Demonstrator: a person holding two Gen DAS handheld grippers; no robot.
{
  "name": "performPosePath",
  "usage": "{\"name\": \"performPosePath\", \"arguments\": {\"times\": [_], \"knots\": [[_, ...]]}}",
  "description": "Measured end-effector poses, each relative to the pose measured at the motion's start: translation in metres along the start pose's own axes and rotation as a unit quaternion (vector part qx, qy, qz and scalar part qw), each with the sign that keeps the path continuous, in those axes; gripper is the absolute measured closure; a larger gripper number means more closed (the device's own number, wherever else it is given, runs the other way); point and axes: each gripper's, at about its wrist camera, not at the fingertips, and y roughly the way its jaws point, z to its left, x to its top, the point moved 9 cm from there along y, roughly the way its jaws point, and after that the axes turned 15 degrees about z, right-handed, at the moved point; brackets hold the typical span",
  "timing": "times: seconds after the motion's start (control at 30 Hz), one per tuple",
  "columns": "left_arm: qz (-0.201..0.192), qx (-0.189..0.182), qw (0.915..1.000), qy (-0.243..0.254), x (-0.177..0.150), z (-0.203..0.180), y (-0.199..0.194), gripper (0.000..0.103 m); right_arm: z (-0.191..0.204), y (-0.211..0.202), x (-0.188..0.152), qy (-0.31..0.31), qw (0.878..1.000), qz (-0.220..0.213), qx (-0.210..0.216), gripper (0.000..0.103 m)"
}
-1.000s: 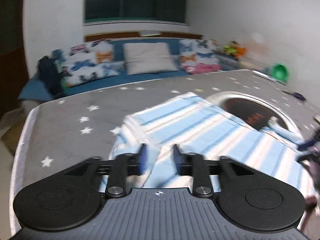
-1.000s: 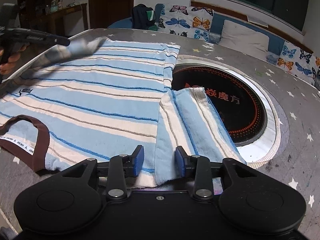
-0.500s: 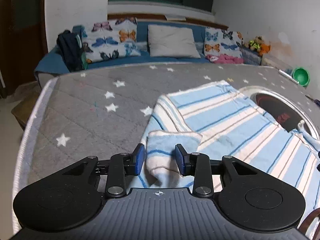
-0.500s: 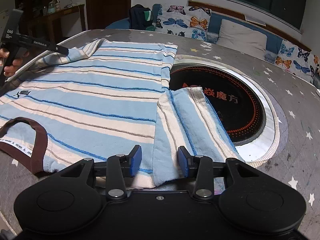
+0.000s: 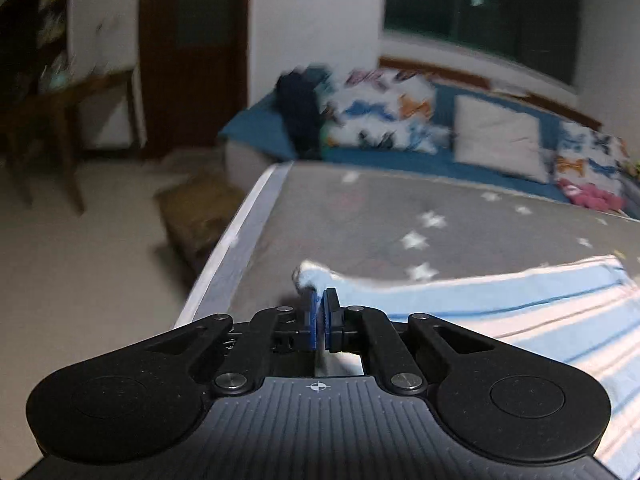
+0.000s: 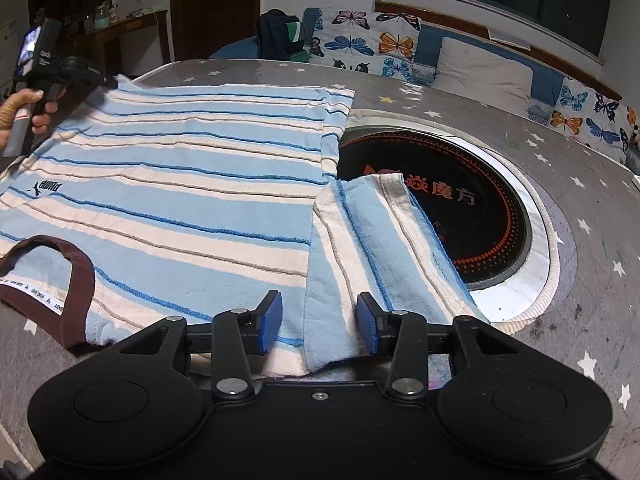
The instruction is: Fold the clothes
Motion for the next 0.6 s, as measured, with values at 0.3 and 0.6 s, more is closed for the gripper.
{"name": "performPosePath", "arguments": {"times": [0.3,0.6], "knots": [[-0.008,-0.006,0.9999,-0.013,-0.008,0.013,-0.051,0.064,-0.024,-0.019,-0.015,0.067,0.998,-0.017,0.005,0.054],[-0.017,0.011,0.9997,-0.015,-0.086,0.046,-0.169,0.055,-0.069,-0.042,-0.047,0.186,0.981,-0.045,0.016,0.054]]}}
